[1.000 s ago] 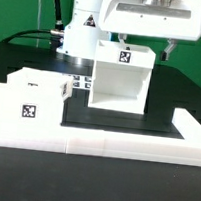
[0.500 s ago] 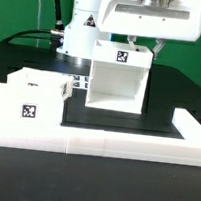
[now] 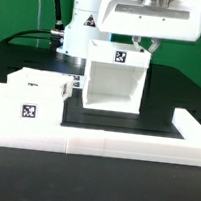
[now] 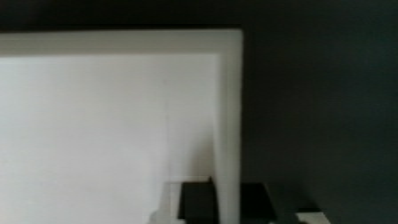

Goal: Assemble drawer

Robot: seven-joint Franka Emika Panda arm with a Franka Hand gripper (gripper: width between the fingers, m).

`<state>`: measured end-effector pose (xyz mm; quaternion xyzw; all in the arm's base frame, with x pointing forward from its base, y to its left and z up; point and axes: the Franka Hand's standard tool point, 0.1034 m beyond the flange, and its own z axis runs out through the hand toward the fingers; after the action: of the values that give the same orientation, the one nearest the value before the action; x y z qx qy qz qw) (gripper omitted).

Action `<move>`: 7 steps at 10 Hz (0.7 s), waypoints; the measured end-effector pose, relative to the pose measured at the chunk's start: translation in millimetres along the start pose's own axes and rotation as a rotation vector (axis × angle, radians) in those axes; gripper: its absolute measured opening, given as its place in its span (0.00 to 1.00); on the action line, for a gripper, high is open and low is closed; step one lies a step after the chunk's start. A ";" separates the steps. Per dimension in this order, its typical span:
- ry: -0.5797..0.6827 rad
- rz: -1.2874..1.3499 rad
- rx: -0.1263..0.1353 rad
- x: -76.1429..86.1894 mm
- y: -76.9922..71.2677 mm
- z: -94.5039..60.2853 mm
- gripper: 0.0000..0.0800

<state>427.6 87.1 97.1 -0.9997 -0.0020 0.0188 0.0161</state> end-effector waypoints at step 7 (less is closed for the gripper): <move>0.054 -0.018 0.024 54.1 -2.1 -2.2 0.05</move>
Offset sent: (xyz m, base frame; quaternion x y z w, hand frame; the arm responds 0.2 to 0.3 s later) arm 0.0404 -0.0110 -0.0025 0.0090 -0.0053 -0.0173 0.9998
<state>481.7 89.4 97.3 -0.9995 -0.0104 -0.0084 0.0283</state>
